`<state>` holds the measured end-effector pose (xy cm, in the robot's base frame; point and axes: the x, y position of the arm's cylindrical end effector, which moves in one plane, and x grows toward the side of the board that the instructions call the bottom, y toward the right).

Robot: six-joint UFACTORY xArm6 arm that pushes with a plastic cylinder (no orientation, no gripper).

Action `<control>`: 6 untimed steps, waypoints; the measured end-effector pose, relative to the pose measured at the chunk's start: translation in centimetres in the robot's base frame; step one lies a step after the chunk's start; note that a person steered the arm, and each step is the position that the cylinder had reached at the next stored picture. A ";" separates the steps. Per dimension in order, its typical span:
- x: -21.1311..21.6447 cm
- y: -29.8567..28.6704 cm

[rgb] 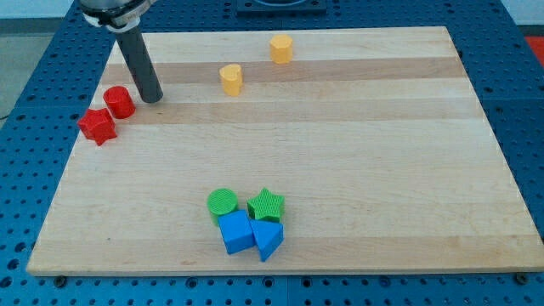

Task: Slide red circle closer to red star

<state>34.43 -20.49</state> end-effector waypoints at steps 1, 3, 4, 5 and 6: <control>-0.8 -1.1; 1.8 -2.9; 2.4 -3.0; 2.4 -2.9; 2.4 -2.7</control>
